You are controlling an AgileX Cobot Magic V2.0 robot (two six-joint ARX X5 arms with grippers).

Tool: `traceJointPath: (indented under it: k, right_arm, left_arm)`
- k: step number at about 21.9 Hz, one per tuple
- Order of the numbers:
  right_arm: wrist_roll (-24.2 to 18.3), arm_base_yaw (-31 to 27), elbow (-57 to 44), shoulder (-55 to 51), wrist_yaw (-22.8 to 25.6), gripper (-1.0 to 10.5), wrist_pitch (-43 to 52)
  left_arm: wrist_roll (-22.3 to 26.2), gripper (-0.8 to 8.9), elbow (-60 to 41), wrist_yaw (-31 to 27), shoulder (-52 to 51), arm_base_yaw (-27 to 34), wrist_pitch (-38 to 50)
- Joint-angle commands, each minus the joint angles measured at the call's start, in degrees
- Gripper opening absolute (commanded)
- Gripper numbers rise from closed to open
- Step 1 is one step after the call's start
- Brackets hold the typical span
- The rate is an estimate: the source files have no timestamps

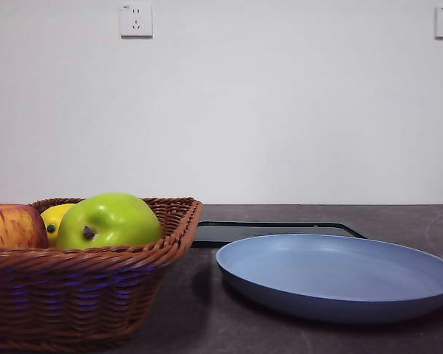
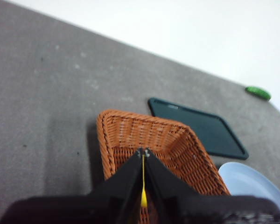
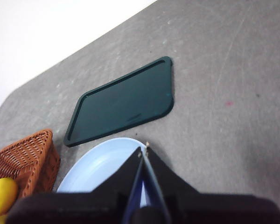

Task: Take the lemon from the basket,put the lemon in the plate,hand out the plate

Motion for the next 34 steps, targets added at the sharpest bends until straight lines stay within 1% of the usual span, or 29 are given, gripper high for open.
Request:
traceJointPath:
  k: [1, 4, 7, 11, 14, 16, 18, 20, 23, 24, 25, 26, 27, 28, 30, 32, 34]
  right_arm:
    - [-3.7, 0.1, 4.1, 3.9, -0.1, 0.0, 0.0]
    - [-5.5, 0.1, 8.5, 8.7, -0.2, 0.0, -1.0]
    - [-8.9, 0.1, 13.1, 14.3, -0.2, 0.0, -4.3]
    - [-14.2, 0.1, 19.1, 22.6, -0.2, 0.0, -11.7]
    - [-17.3, 0.1, 23.6, 30.4, -0.5, 0.0, -18.1]
    - [-19.0, 0.1, 25.6, 37.3, -5.6, 0.0, -20.7]
    - [-20.3, 0.2, 25.8, 43.2, -11.6, 0.1, -20.7]
    - [-20.2, 1.4, 25.8, 48.5, -13.5, 0.4, -18.9]
    - [-19.8, 3.4, 25.8, 54.1, -12.9, 1.3, -16.0]
    - [-18.6, 3.9, 25.7, 56.0, -12.0, 1.7, -14.7]
    - [-18.1, 4.7, 25.7, 57.5, -9.8, 2.0, -13.9]
    - [-18.0, 5.6, 25.7, 59.0, -5.9, 2.3, -13.4]
    - [-18.0, 6.3, 25.7, 60.5, -2.5, 2.6, -13.1]
    - [-17.8, 6.8, 25.7, 62.1, -2.0, 2.7, -12.6]
    - [-17.6, 7.1, 25.7, 64.5, -5.0, 2.7, -10.5]
    - [-17.4, 8.1, 25.7, 66.7, -5.9, 2.7, -7.6]
    - [-16.3, 9.2, 25.7, 68.8, -6.0, 2.7, -5.5]
  left_arm:
    - [5.6, 0.07, 4.1, 2.3, 5.8, 0.0, -0.6]
    - [7.8, 0.07, 9.0, 5.3, 12.9, -0.7, -2.7]
    - [10.0, 0.07, 13.8, 7.7, 19.7, -1.9, -4.9]
    - [13.2, 0.07, 19.7, 8.0, 27.3, -4.1, -9.1]
    - [15.4, 0.07, 24.8, 7.8, 33.7, -6.3, -15.6]
    - [17.5, 0.07, 28.1, 7.4, 38.5, -8.7, -19.8]
    - [17.8, 0.07, 29.5, 7.4, 41.6, -11.2, -20.2]
    - [17.8, 0.07, 29.6, 7.5, 43.0, -13.5, -20.0]
    - [17.7, 0.15, 29.6, 7.4, 44.0, -15.9, -19.7]
    - [17.7, 0.60, 29.6, 7.3, 44.2, -16.4, -19.6]
    - [17.6, 1.47, 29.6, 7.1, 44.2, -16.8, -19.2]
    - [17.6, 2.50, 29.6, 6.3, 44.2, -17.0, -18.6]
    - [17.3, 3.05, 29.5, 5.2, 44.2, -17.2, -18.3]
    - [16.0, 3.24, 29.6, 3.8, 44.2, -17.5, -18.1]
    - [14.9, 3.73, 29.5, 2.2, 44.2, -17.7, -17.9]
    - [14.9, 3.80, 29.6, 2.3, 44.2, -18.0, -17.7]
    - [14.9, 3.80, 29.6, 2.4, 44.2, -18.2, -17.6]
